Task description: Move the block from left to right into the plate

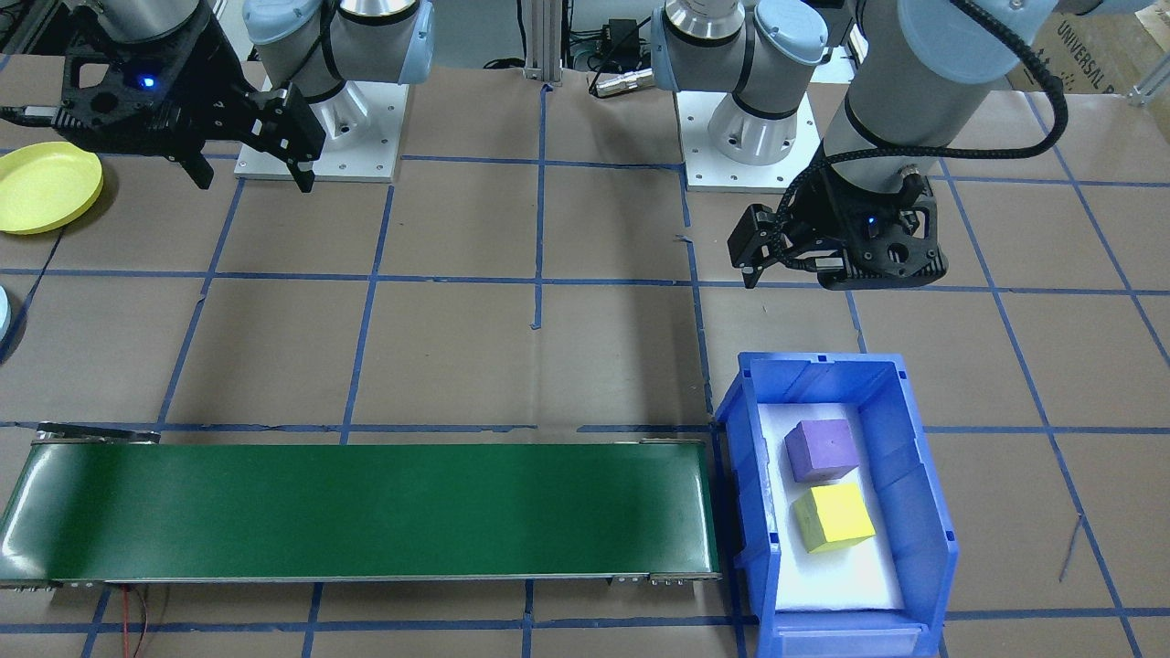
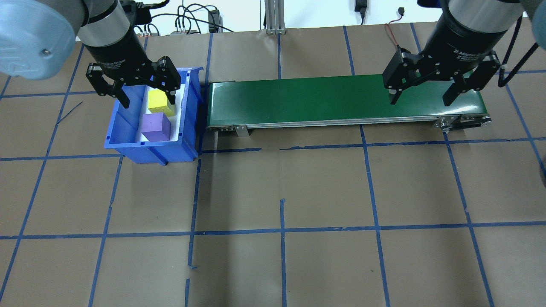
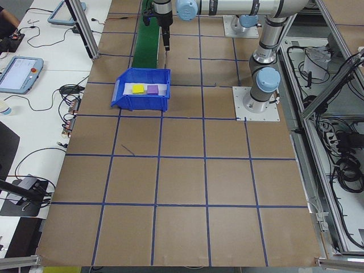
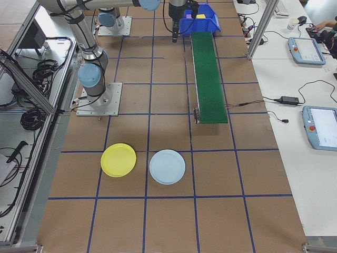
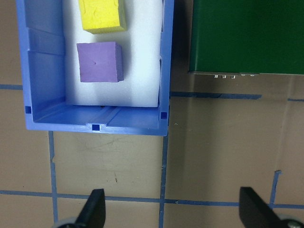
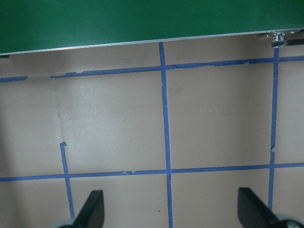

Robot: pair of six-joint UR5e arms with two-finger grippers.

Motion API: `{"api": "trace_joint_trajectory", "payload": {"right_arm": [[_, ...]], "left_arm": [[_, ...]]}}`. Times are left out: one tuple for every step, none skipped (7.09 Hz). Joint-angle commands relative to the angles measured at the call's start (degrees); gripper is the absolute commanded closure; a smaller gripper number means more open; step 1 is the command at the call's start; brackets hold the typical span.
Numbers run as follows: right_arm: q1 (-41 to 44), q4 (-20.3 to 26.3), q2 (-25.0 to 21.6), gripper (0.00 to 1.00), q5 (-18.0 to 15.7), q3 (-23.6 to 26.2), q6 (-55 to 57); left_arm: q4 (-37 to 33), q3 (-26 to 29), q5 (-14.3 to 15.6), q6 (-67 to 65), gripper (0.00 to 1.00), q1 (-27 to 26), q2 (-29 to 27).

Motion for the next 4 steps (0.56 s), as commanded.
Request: {"api": "trace_joint_trajectory", "payload": {"right_arm": [[0.02, -0.34, 0.0, 0.0, -0.07, 0.08, 0.0], [0.02, -0.34, 0.0, 0.0, -0.07, 0.0, 0.0], [0.02, -0.51, 0.0, 0.0, -0.16, 0.08, 0.0], [0.02, -0.51, 0.08, 0.0, -0.16, 0.08, -0.09]], "left_arm": [[0.09, 0.04, 0.03, -0.19, 0.0, 0.04, 0.0], [2.36, 0.13, 0.12, 0.42, 0.0, 0.21, -0.17], [4.38, 0.13, -0.05, 0.69, 0.0, 1.87, -1.13], [6.23, -0.04, -0.06, 0.69, 0.0, 3.19, -3.23]]}}
